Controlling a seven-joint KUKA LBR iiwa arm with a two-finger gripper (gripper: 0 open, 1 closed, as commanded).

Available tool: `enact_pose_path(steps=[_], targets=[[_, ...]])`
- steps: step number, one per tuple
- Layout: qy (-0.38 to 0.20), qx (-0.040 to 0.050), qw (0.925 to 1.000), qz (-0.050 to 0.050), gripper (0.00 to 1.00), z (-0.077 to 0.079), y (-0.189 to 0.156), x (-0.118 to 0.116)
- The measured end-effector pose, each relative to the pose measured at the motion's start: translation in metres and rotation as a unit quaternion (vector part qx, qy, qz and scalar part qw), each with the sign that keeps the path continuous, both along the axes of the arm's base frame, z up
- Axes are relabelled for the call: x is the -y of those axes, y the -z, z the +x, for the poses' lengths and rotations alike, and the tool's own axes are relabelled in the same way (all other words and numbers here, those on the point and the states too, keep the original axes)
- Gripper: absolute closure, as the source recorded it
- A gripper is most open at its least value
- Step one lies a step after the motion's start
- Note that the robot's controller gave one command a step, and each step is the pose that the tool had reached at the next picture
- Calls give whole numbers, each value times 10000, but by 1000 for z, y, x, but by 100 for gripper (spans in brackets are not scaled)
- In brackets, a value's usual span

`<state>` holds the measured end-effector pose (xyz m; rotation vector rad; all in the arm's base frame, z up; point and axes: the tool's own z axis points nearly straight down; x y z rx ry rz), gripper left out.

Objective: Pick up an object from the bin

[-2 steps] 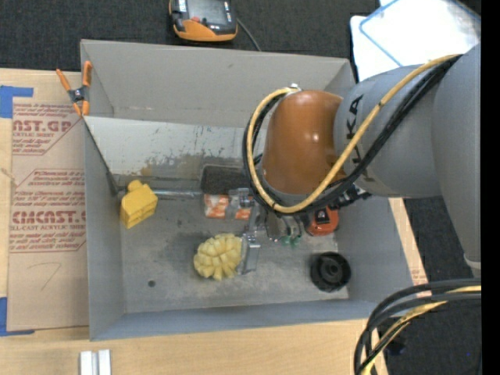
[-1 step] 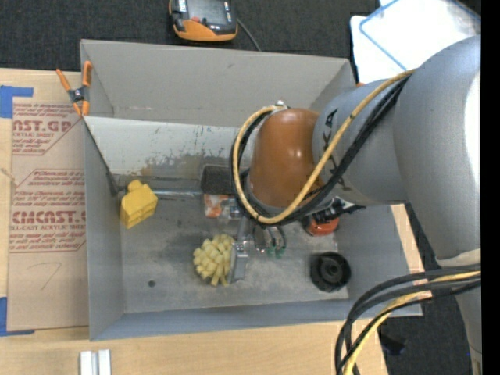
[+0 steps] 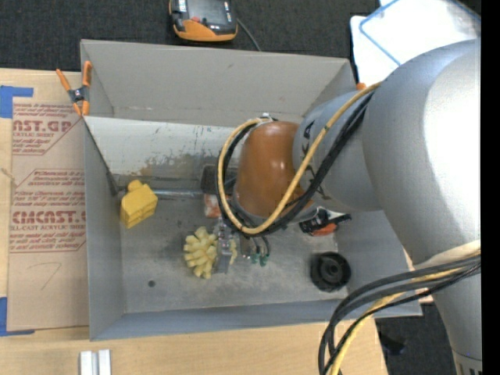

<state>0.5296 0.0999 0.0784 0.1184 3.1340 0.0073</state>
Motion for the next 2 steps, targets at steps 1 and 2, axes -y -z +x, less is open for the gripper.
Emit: enact_pose_path(steps=[1, 2], targets=[[0, 0, 10000, 0, 100, 0, 0, 0], [29, -12, 10000, 3, 100, 18, -108, -5]])
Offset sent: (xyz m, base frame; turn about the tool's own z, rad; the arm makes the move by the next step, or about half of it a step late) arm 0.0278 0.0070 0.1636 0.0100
